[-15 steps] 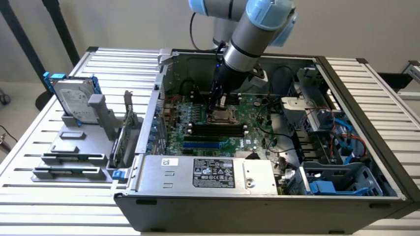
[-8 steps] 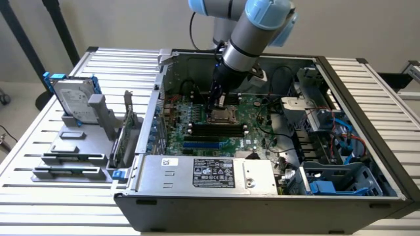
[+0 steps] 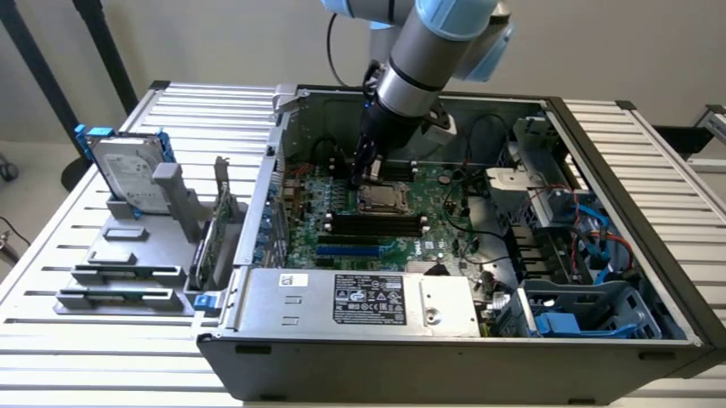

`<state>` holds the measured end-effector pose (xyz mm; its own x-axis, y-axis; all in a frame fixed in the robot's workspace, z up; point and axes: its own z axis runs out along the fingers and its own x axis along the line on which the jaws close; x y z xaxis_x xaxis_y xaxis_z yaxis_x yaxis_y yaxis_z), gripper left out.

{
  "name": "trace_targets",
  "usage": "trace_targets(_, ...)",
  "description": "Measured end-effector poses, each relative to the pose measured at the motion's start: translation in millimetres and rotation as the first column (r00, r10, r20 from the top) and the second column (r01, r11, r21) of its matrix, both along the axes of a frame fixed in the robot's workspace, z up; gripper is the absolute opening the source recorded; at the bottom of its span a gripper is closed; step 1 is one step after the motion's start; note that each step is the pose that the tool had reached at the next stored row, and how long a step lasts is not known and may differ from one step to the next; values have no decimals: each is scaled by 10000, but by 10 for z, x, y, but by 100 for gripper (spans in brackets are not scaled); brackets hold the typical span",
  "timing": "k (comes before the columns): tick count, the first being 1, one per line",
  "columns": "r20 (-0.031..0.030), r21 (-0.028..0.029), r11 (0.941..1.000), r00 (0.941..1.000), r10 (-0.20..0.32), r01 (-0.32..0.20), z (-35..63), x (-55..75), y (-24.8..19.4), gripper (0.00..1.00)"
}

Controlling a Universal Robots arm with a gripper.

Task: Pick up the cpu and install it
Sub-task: 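Close the cpu cover, then install the first cpu locking lever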

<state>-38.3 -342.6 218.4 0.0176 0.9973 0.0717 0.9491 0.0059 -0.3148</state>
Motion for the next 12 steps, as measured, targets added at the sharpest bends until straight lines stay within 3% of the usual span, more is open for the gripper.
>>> trace_targets(3, 1, 11, 10000, 10000, -1, 1, 48, -50, -30, 11)
trace_targets(12, 0, 11, 10000, 10000, -2, 2, 50, -59, -32, 11)
